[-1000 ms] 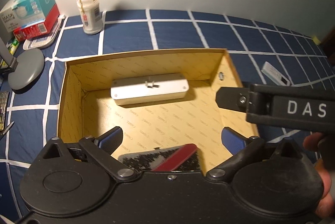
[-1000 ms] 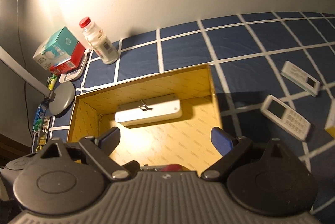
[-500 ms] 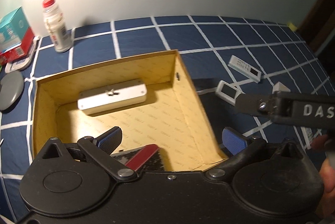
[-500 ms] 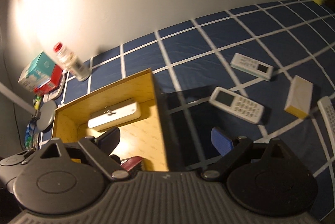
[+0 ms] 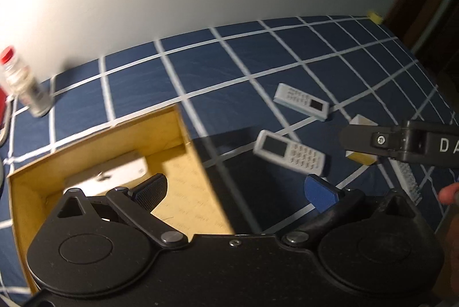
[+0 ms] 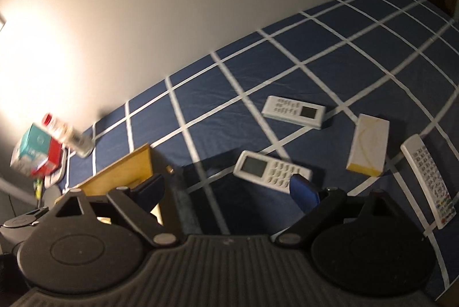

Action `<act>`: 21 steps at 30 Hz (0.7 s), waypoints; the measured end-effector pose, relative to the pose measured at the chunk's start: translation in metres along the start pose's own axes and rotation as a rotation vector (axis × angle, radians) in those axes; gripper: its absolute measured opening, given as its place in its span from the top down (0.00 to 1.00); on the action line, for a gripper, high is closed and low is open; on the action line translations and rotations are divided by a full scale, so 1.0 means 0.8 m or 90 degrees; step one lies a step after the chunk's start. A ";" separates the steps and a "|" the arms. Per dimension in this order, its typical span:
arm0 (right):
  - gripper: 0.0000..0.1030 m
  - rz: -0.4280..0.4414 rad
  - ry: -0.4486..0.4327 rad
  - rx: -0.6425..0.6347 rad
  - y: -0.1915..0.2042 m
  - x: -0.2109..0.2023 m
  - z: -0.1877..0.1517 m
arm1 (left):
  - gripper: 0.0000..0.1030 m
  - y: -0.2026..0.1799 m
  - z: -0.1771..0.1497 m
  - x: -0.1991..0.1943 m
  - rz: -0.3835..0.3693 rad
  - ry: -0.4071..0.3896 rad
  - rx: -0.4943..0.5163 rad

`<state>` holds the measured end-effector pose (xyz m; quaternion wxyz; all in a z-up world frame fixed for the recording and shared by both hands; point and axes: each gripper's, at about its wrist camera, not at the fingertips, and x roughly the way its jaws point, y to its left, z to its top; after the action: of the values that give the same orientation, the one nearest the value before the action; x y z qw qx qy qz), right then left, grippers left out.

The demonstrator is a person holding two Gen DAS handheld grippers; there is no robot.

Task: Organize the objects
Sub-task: 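Move the right gripper out of the box toward the white remotes, then close the right gripper on the white GREE air-conditioner remote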

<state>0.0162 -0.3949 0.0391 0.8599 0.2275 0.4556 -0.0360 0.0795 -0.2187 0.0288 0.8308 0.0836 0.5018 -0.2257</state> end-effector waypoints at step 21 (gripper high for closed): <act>0.10 -0.084 0.090 0.199 -0.096 0.118 0.019 | 0.00 -0.059 0.061 0.167 -0.062 0.161 0.176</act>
<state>0.0619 -0.4563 -0.0571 0.7757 0.3300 0.5176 -0.1464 0.1497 -0.3170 -0.0604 0.7299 0.2006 0.5698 -0.3200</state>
